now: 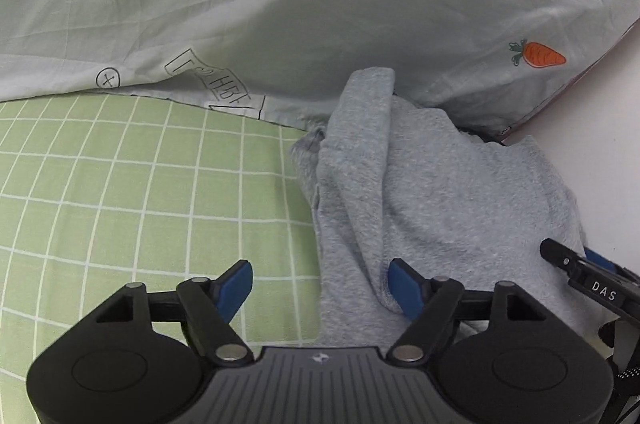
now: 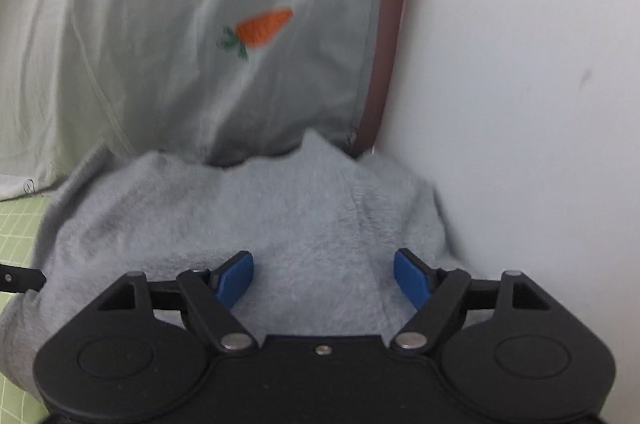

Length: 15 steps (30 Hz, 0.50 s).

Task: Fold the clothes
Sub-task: 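Carry the hoodie with both grippers and lower it onto the black garment, then open both grippers and withdraw them from the stacked hoodie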

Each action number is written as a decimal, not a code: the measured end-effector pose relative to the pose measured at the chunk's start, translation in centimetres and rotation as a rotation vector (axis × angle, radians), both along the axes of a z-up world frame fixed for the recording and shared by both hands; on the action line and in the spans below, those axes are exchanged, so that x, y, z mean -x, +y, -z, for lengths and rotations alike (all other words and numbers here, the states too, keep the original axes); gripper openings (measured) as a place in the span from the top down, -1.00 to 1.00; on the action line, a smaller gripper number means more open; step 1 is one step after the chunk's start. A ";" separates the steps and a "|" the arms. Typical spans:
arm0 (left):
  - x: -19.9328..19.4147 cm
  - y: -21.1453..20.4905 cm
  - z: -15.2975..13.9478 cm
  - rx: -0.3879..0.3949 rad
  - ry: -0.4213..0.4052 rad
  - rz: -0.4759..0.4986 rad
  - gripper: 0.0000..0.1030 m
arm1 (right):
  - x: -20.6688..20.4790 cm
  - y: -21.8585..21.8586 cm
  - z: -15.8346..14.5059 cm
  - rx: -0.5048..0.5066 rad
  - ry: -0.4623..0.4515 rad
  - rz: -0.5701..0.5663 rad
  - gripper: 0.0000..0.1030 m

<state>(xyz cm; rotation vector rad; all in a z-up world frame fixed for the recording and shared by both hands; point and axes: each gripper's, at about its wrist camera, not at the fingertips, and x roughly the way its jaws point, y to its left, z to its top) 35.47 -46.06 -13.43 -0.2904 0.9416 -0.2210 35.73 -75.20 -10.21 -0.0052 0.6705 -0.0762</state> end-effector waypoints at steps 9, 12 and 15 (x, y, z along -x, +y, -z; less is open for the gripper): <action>2.8 2.3 -3.9 0.001 -0.110 0.058 -0.69 | 3.8 2.6 -3.0 0.007 -0.063 0.039 -0.95; 6.1 3.0 -6.9 0.001 -0.206 0.099 -0.87 | 6.9 3.8 -4.9 -0.009 -0.110 0.076 -0.99; 10.1 4.1 -9.7 0.025 -0.307 0.085 -0.95 | 10.0 5.1 -6.6 -0.034 -0.138 0.113 -0.99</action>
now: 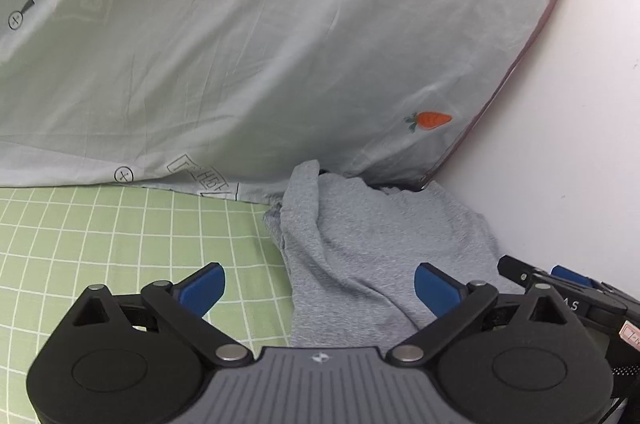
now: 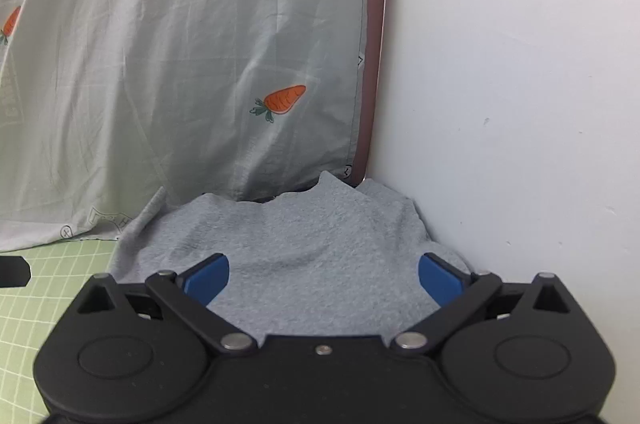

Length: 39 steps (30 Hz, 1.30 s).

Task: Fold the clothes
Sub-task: 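Open both grippers and withdraw them from the stacked hoodie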

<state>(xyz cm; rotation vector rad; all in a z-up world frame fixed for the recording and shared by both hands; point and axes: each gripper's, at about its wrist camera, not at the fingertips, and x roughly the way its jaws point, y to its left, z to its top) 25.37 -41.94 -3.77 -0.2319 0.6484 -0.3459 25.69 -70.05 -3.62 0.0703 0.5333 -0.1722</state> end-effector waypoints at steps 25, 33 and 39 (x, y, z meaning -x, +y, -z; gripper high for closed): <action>19.2 4.1 -5.7 -0.190 -0.083 0.073 -1.00 | 22.4 9.6 -4.6 -0.081 0.072 0.119 -1.00; 20.5 4.2 -5.8 -0.196 -0.094 0.100 -1.00 | 24.2 9.7 -4.7 -0.092 0.063 0.145 -1.00; 20.7 4.0 -6.0 -0.211 -0.114 0.109 -1.00 | 24.3 9.8 -4.9 -0.090 0.047 0.144 -1.00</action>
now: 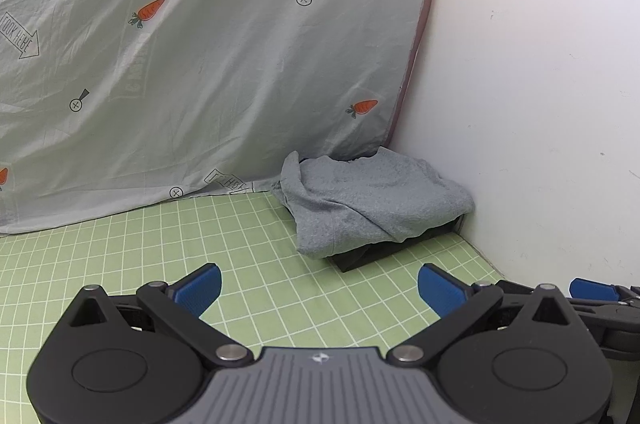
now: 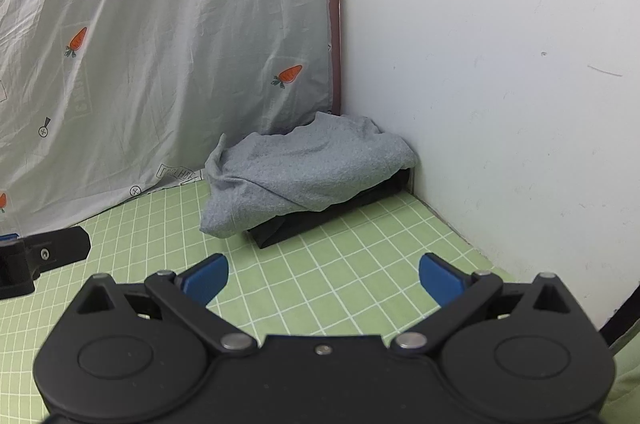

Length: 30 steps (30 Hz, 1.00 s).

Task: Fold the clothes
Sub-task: 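Open both grippers and withdraw them from the stacked hoodie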

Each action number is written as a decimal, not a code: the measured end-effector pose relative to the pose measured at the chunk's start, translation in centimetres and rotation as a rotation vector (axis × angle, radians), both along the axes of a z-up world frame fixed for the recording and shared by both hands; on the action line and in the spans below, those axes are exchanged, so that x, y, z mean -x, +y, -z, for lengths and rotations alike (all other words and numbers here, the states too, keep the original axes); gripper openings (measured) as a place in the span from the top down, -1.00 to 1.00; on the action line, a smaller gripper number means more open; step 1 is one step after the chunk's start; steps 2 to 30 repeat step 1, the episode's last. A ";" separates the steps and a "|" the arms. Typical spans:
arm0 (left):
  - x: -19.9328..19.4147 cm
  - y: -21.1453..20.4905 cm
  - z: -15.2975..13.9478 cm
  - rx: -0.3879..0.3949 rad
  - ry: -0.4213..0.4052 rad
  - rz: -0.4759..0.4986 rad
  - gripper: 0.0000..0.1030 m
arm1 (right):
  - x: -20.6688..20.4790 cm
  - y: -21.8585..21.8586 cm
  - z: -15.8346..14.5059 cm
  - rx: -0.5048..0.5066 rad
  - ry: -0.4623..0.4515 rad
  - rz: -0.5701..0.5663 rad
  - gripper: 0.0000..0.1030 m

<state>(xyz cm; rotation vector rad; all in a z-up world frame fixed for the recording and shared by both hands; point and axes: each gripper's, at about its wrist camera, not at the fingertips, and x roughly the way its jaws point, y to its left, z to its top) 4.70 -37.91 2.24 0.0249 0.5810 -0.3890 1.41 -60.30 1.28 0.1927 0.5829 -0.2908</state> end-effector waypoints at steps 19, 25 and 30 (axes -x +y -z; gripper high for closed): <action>0.0 0.0 0.0 -0.001 0.000 0.001 -1.00 | 0.0 0.0 0.0 0.000 -0.002 0.000 -1.00; 0.0 0.0 0.0 -0.001 0.000 0.001 -1.00 | 0.0 0.0 0.0 0.000 -0.002 0.000 -1.00; 0.0 0.0 0.0 -0.001 0.000 0.001 -1.00 | 0.0 0.0 0.0 0.000 -0.002 0.000 -1.00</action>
